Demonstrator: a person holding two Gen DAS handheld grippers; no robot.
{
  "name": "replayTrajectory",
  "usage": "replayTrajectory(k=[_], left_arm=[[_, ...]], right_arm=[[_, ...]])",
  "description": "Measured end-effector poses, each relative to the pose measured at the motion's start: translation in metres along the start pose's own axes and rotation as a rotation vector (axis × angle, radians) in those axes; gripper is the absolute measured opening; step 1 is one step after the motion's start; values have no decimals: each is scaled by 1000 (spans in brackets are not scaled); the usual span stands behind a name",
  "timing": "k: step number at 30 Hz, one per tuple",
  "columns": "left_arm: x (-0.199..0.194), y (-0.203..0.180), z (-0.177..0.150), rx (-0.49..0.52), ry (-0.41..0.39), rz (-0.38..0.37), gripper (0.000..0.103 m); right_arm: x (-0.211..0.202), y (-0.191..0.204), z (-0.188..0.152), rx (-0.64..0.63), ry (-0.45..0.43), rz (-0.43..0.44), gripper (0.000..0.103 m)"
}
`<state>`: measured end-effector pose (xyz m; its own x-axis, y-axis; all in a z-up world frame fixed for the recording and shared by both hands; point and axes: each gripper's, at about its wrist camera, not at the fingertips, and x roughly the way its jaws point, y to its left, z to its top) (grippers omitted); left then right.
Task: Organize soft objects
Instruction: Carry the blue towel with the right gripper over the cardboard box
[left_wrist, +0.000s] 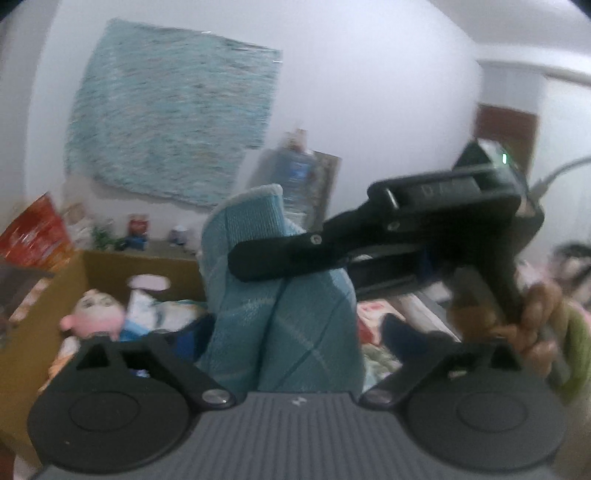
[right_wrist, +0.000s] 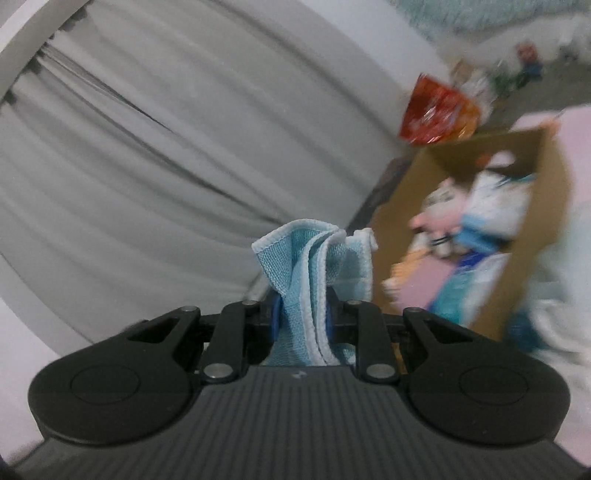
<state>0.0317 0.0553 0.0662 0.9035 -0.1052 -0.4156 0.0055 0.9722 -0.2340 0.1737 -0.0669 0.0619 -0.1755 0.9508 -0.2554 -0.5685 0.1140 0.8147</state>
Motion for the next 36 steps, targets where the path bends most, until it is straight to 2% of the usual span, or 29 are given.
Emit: replayTrajectory(k=[2,4,8,13,15,16,17,19,26,29,31,34,36], left_arm=[[-3,24,6,-63,19,22,62],[4,50,11,-135,56,49,49],[26,92,11,-262,147,17,39],[60,116,-7,-332,274,-13,36],[71,119,-12,-348,321,-35,39],[77,122,-14,-358,340,-33,47],[80,122,-15,-363,351,-29,53],[85,123,-19,-361,360,-26,54],[97,125,-27,-339,420,27,54],[96,126,-25,-302,432,61,48],[97,127,-26,-277,451,78,45],[106,129,-32,-268,506,80,35],[115,129,-36,-252,542,81,33]], right_arm=[[30,4,2,43,18,15,20],[52,-4,8,106,26,23,20],[78,-34,16,191,37,-27,20],[84,-64,11,185,56,-193,21],[81,-70,11,177,59,-251,21],[78,-72,12,171,58,-280,21],[74,-75,12,160,58,-313,21],[70,-78,14,128,64,-379,21],[85,-82,15,-8,108,-582,22],[95,-84,15,-62,111,-645,22],[96,-87,16,-65,109,-652,23],[88,-90,17,-24,80,-573,29],[79,-89,18,-5,43,-544,34]])
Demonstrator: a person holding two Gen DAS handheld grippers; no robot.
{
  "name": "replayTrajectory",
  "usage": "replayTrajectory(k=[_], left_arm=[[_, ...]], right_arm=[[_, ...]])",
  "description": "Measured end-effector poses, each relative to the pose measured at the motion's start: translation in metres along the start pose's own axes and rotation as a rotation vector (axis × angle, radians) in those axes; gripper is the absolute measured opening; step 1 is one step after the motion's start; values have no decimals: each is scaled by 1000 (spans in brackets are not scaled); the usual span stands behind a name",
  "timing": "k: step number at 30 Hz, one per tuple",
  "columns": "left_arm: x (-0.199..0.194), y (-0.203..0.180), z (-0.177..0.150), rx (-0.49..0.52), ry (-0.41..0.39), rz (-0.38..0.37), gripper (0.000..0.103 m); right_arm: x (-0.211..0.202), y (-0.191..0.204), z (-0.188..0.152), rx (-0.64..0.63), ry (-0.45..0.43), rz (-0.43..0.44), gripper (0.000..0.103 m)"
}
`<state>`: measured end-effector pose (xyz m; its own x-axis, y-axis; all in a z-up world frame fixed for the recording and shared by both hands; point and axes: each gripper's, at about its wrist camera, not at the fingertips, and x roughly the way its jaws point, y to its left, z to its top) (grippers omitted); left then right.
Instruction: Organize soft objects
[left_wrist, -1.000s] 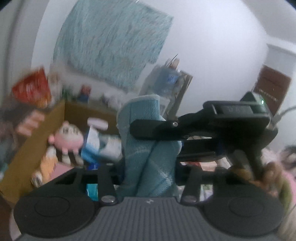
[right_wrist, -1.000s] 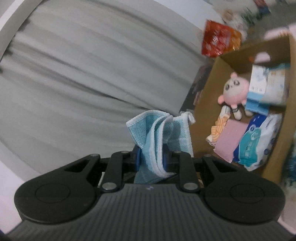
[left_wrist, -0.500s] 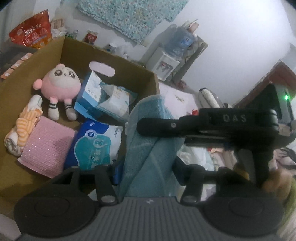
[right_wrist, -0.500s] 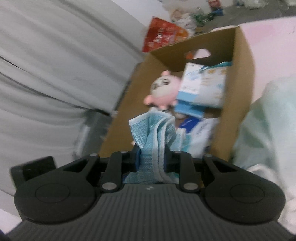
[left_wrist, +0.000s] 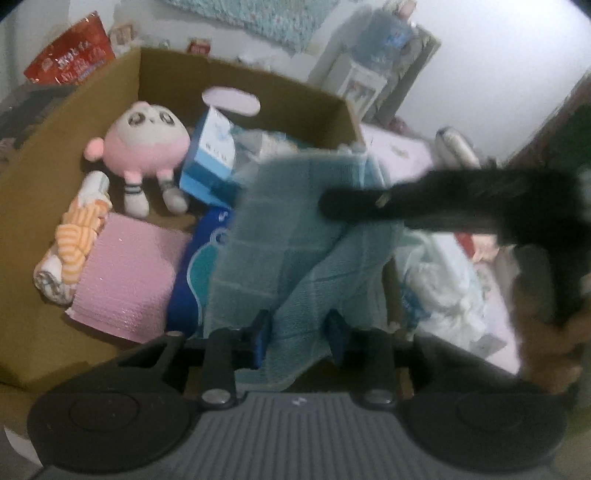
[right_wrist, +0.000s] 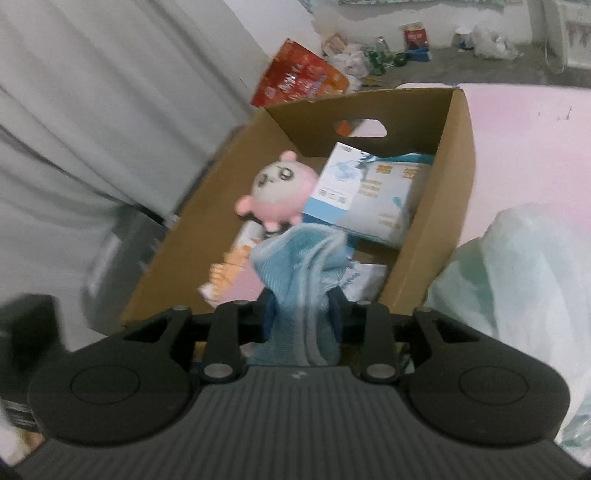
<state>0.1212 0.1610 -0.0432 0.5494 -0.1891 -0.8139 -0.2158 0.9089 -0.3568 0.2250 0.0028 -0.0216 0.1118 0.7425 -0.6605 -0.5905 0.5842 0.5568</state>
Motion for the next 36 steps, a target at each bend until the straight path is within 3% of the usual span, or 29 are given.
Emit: replayTrajectory(k=[8,17,19,20,22,26,28,32,36], left_arm=[[30,-5,14,45,101,64,28],[51,-25,18,115,135,157,29],[44,-19,19,76,134,138,38],[39,-15,20,55,124,123,54],[22,-8,20,18,74,88,67],[-9,13,25,-71,-13,54,74],[-8,22,32,-138,-25,82,76],[13,38,43,-257,11,104,78],[35,43,45,-323,62,67,78]], right_arm=[[-83,-27,-19,79,-194,74,43],[-131,-68,-55,205,-270,108,50],[-134,-76,-63,226,-270,118,50],[-136,-79,-66,237,-270,127,50],[-139,-83,-73,247,-275,136,51],[-144,-87,-81,262,-295,151,54],[-144,-88,-85,269,-300,158,54],[-142,-86,-90,286,-300,173,55],[-150,-91,-97,296,-310,167,58]])
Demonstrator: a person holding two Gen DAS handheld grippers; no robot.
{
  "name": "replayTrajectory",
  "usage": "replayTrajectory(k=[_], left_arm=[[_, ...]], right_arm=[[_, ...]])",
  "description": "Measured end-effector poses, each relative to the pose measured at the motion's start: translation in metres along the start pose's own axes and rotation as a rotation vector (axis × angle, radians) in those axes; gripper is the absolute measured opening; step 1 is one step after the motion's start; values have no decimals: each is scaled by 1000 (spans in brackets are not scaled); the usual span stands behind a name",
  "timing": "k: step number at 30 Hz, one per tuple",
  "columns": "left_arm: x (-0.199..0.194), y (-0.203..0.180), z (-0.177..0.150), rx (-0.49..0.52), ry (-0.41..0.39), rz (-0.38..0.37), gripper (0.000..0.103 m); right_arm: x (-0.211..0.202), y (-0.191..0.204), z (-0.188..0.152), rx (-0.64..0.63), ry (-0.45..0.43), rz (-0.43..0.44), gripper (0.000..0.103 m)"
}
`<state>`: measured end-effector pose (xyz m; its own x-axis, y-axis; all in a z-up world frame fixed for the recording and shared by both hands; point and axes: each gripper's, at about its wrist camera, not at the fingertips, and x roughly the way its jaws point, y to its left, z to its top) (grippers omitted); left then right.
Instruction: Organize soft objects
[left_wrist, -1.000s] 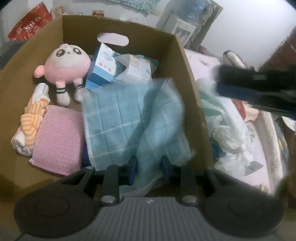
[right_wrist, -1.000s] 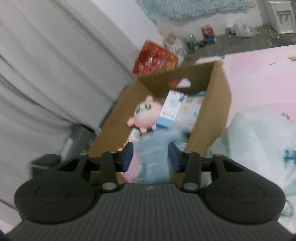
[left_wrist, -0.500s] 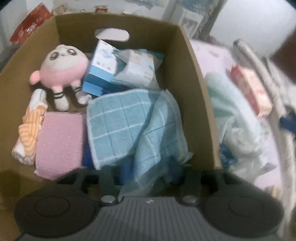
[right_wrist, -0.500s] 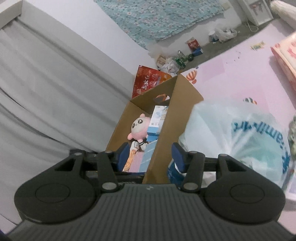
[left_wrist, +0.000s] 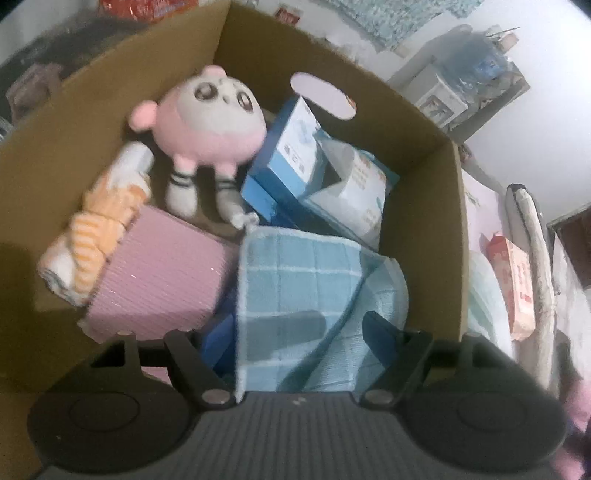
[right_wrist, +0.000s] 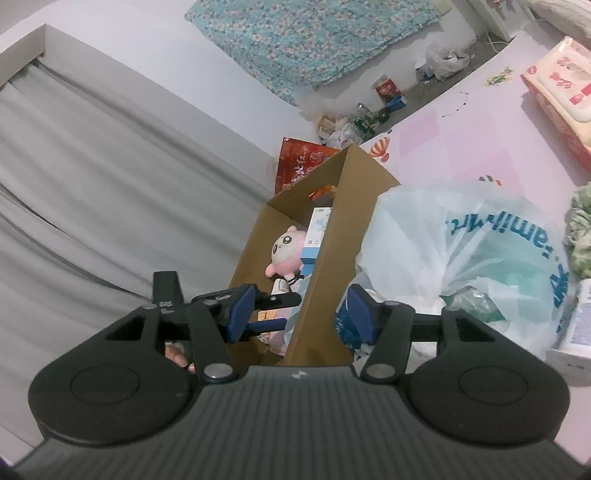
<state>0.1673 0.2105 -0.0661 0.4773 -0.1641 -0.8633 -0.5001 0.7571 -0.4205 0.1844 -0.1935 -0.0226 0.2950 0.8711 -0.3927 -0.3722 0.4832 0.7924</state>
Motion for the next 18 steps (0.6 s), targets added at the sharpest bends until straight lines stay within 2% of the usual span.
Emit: replayTrajectory(k=[2,7,11,18], left_arm=[[0,-2,-1,-5,-13,-11,78],[-9,-2,-5,-28,-19,-106,78],[-8,4,-12,-85,11,-230,78],[12,14,-20,-270,61,-473,78]], right_arm=[[-5,-5,1,11,-12,-10,60],[-12,-19,-2,52,-33,-21,62],[-10,-27,-7,77,-32,-19,64],[-8,-37,-14,119,-24,-10,65]])
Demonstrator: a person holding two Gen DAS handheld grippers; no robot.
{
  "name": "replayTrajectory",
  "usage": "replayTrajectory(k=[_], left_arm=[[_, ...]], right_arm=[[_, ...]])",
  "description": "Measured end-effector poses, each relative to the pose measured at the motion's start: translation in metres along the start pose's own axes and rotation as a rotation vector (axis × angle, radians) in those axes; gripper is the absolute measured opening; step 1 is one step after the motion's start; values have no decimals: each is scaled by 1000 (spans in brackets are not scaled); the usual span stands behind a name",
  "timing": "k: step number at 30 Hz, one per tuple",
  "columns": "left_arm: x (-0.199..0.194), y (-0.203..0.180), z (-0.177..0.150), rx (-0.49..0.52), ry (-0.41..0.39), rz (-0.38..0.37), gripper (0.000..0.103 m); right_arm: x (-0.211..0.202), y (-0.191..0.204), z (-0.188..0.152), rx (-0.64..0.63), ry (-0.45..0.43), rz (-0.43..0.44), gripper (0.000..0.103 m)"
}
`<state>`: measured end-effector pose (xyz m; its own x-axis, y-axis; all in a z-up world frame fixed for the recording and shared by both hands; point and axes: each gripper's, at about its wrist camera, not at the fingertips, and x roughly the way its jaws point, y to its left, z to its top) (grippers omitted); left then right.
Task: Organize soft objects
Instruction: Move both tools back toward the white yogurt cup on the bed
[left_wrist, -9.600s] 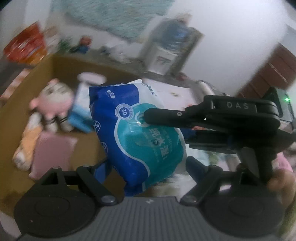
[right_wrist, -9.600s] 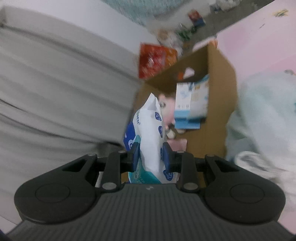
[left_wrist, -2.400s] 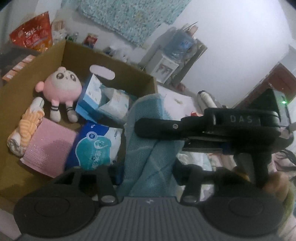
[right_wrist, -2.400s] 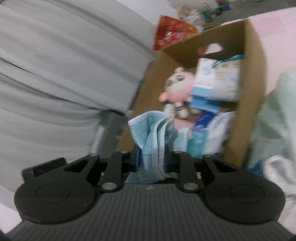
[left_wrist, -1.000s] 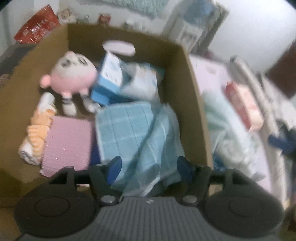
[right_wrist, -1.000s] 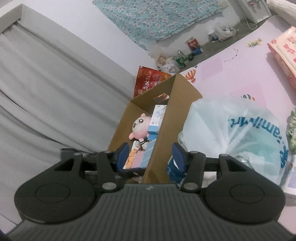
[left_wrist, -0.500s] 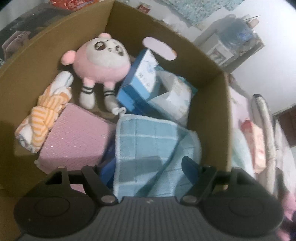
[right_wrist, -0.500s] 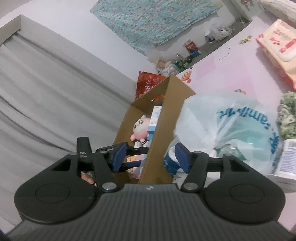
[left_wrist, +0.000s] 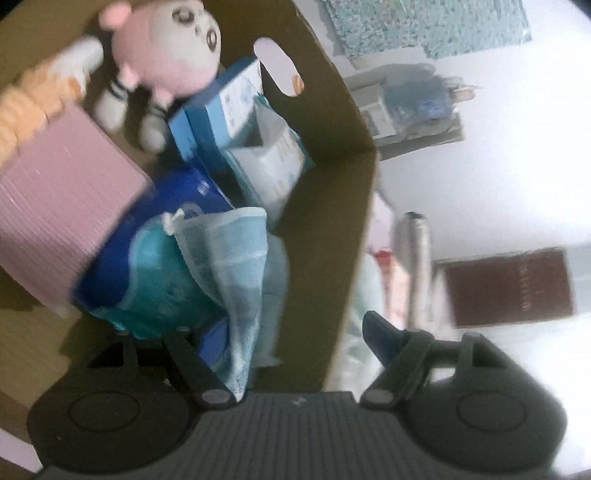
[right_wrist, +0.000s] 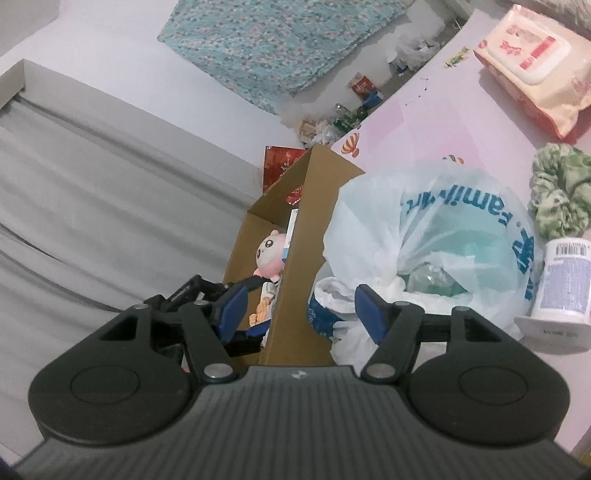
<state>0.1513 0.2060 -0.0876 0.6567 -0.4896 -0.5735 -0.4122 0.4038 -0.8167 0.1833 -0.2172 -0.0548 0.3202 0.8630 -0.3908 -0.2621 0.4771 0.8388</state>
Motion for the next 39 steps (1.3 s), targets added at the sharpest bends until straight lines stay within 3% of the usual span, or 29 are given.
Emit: replayTrajectory(k=[5,11,18,29,34,39], left_arm=[[21,2,-7,-57,66,-63,78],[40,-2,-6,-69,69,-13,82],[39,-19,-9,-9,34,20,87],[-33,-59,-40,200,-145,102,91],[-61,-91,-83,420,-232,192,91],[-71,-128,-142,665,-315,200,92]], right_arm=[[-1,-10,-1,34,-7,0,66],[-4,-18,-3,62,-12,5,67],[-18,-28,-5,92,-45,-5,69],[-74,-40,-22,125,-169,-23,78],[-109,-47,-35,125,-253,-47,79],[-134,-59,-49,154,-301,-62,80]])
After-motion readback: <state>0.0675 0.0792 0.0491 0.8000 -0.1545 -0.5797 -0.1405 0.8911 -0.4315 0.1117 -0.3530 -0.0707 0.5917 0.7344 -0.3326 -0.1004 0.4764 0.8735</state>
